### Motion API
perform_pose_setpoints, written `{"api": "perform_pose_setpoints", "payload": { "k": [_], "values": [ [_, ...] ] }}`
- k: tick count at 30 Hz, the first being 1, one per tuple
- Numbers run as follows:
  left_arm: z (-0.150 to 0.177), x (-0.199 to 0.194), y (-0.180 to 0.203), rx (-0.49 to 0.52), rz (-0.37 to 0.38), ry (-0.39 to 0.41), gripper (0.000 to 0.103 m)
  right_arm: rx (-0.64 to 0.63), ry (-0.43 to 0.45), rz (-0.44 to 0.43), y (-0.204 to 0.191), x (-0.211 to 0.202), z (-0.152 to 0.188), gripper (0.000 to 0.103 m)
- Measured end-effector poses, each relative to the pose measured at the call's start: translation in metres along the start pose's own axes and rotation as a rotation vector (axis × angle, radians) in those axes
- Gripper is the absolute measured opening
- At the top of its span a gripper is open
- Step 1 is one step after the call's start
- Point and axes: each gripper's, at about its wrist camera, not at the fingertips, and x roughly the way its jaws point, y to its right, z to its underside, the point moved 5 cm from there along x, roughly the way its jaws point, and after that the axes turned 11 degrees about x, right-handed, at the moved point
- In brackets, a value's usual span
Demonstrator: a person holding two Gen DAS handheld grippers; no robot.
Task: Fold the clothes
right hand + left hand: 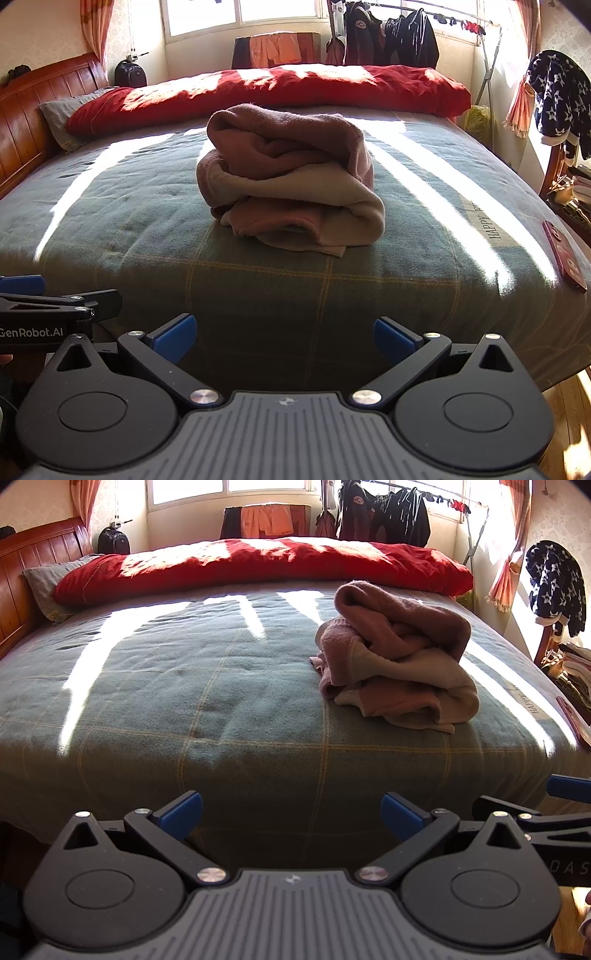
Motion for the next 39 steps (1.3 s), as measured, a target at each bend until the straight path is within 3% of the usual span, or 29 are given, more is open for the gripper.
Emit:
{"api": "perform_pose_setpoints", "payload": {
  "k": [17,26,39],
  "values": [
    [-0.001,0.003,0.0,0.0,-0.008,-0.002,0.103,0.005,-0.007,-0.021,0.0,0.003,0.0,0.103],
    [-0.008,0.002,-0.004,0.001,-0.062,0.056,0.103,0.015,-0.024,-0.05,0.0,0.015,-0.003,0.103],
    [-0.015,0.03,0.002,0.011,0.029,0.004,0.103,0.015,-0.016,-0.093,0.011,0.028,-0.018,0.103]
  ]
}}
